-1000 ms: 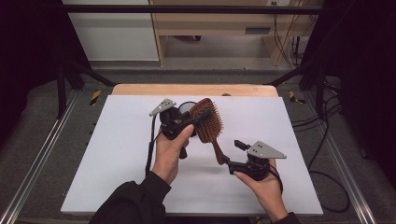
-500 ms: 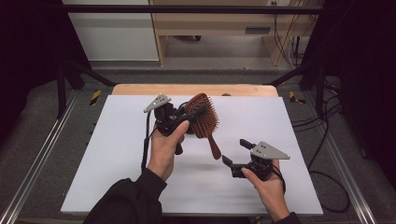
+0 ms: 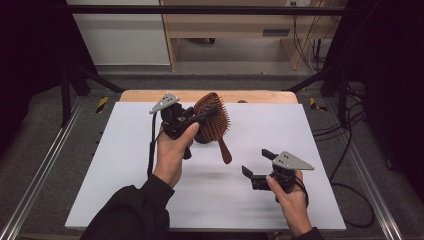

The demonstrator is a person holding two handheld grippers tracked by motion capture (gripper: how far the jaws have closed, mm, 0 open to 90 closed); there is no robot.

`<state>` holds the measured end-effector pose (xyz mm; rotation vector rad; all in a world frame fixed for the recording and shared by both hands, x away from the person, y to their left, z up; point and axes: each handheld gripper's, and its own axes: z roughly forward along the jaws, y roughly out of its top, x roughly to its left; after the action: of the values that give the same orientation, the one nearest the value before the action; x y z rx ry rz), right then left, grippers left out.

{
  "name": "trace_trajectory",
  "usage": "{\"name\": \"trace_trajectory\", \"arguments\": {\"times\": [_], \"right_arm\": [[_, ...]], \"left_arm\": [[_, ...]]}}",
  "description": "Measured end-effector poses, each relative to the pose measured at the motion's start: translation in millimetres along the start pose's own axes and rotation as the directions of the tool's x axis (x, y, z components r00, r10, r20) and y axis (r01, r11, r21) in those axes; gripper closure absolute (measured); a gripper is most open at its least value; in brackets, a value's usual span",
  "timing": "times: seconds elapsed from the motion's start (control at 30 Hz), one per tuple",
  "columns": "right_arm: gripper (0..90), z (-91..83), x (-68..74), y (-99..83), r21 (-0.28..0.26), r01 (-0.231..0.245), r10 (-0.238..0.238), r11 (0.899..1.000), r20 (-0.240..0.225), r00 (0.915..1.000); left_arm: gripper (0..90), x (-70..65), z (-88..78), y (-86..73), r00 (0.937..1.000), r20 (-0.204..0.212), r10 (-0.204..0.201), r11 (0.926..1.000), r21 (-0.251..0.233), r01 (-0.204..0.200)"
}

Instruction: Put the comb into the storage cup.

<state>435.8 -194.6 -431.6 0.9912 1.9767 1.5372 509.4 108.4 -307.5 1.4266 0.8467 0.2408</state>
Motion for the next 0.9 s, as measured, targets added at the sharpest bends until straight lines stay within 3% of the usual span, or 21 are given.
{"name": "trace_trajectory", "arguments": {"times": [0.23,0.37,0.53,0.9], "right_arm": [[6.4,0.7,-0.1,-0.8,0.009,0.002,-0.002,1.000,0.007,1.0000],[6.3,1.3,-0.6,-1.6,0.014,0.003,-0.003,1.000,0.008,1.0000],[6.2,1.2,-0.7,-1.9,0.014,0.003,-0.003,1.000,0.010,0.9999],[5.2,2.0,-0.8,-3.1,0.021,0.005,-0.006,1.000,0.018,0.9998]], "left_arm": [[51.5,3.5,-3.0,7.0,0.9998,-0.013,0.013,0.9999,-0.006,-0.013],[51.5,5.1,-1.5,13.7,0.9976,-0.033,0.061,0.9981,0.016,-0.060],[51.6,7.4,-0.9,19.6,0.9965,-0.040,0.073,0.9973,0.010,-0.073],[51.5,19.9,0.4,46.8,0.9913,-0.087,0.100,0.9947,-0.017,-0.101]]}}
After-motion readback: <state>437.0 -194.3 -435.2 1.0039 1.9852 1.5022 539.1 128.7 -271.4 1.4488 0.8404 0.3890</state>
